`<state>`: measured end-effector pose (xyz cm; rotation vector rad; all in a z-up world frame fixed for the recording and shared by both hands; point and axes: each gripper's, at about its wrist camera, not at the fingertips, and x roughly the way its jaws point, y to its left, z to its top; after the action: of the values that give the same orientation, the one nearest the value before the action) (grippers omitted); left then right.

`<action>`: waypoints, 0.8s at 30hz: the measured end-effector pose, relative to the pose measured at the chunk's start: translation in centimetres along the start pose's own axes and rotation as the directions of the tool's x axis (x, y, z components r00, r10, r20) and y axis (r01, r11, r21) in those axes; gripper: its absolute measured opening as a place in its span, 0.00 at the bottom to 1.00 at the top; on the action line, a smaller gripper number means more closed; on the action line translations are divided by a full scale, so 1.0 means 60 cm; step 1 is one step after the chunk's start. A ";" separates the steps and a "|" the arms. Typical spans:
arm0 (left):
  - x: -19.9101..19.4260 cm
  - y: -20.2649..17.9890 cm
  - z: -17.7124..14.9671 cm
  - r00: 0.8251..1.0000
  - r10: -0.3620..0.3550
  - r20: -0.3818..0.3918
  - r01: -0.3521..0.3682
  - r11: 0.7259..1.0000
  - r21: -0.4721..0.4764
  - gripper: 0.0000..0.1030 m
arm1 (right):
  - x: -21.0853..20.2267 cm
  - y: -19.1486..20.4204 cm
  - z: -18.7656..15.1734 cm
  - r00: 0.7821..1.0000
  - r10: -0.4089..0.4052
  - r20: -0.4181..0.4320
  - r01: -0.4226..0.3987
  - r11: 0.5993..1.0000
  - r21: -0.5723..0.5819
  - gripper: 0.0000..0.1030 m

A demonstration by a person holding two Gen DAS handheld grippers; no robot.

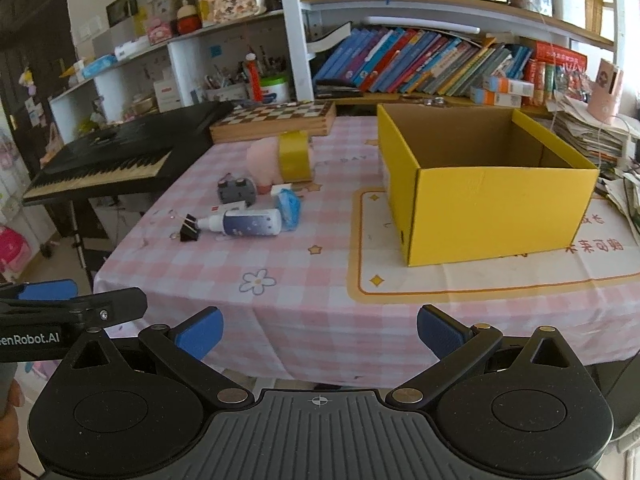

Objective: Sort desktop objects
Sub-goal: 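Move both tools toward the cluster of small objects on the table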

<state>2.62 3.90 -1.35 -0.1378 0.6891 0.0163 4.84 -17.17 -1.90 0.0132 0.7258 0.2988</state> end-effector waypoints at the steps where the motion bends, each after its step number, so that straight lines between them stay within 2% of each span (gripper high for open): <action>1: 0.000 0.003 -0.001 1.000 0.003 -0.001 -0.003 1.000 -0.004 1.00 | 0.001 0.002 0.000 1.000 0.007 -0.002 -0.007 1.000 -0.002 1.00; 24: 0.006 0.064 0.005 0.991 0.135 0.010 -0.133 0.985 -0.110 1.00 | 0.057 0.063 0.035 0.990 0.140 -0.032 -0.143 0.982 -0.125 1.00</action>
<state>2.85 7.73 -1.78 -0.1960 0.6790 0.1842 7.62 -12.43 -2.10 -0.0596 0.7289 0.4812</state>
